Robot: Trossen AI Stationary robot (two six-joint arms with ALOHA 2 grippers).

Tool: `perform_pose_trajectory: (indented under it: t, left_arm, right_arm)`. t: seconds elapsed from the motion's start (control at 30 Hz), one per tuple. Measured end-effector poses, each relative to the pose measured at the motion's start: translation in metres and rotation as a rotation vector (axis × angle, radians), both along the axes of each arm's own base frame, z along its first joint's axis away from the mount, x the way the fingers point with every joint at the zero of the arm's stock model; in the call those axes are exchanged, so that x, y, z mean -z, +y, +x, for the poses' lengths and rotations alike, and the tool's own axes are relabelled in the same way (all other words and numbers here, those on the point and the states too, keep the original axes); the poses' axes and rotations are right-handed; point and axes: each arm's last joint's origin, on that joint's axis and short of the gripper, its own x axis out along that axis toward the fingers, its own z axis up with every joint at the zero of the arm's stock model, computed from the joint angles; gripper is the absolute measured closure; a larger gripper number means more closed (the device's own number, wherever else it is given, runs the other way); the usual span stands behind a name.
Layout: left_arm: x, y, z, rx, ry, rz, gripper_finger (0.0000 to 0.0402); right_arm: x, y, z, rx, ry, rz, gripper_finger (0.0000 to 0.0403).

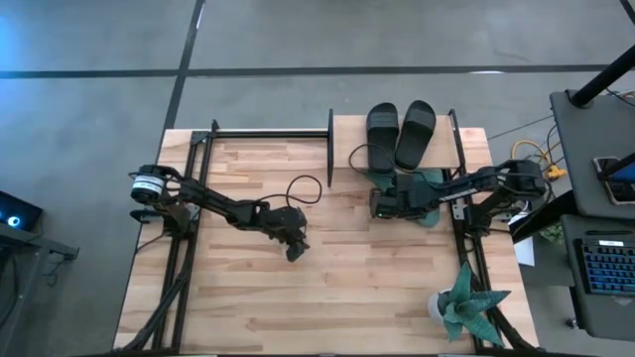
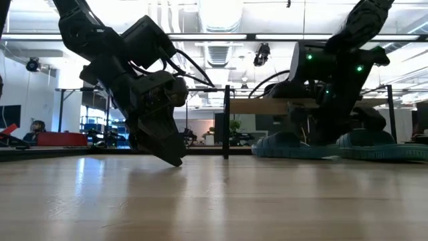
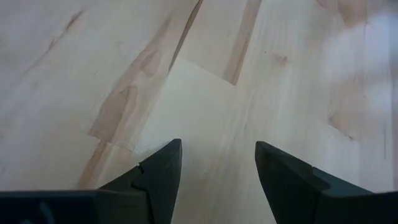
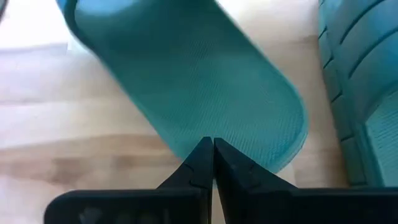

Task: Pick and place slides into the shelf
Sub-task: Adjust the green slippers under the shelf

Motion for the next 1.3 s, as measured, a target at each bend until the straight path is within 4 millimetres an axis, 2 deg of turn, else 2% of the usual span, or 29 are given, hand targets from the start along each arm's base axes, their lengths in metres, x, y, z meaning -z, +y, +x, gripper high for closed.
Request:
perform_pose_trajectory:
  t: [0.1,0.4,0.53,0.7,0.83,1.07,1.2,1.3]
  left_arm:
    - [0.0,0.0,0.0,0.006,0.001,-0.007,0.021]
    - [0.0,-0.001,0.0,0.007,0.003,-0.018,0.021]
    - [0.0,-0.001,0.0,0.009,0.003,-0.02,0.021]
    - [0.0,-0.001,0.0,0.01,0.003,-0.022,0.021]
    - [0.0,-0.001,0.0,0.01,0.003,-0.021,0.021]
    - [0.0,-0.001,-0.001,0.009,0.004,-0.022,0.021]
    - [0.0,-0.001,-0.001,0.008,0.004,-0.022,0.021]
    - [0.0,-0.001,-0.001,0.006,0.003,-0.02,0.021]
  right_arm:
    - [-0.002,0.0,0.002,0.0,-0.008,-0.018,0.0394]
    - [0.007,0.007,0.009,-0.073,-0.01,0.099,0.0394]
    - [0.0,0.019,0.024,-0.12,-0.108,0.164,0.0394]
    - [-0.012,0.025,0.037,-0.224,-0.108,0.133,0.0394]
    - [-0.013,0.026,0.036,-0.221,-0.086,0.109,0.0394]
    - [-0.036,0.034,0.03,-0.245,-0.084,0.069,0.0394]
    - [-0.051,0.039,0.018,-0.204,0.032,0.097,0.0394]
    - [-0.059,0.04,0.001,-0.118,0.183,0.113,0.0394]
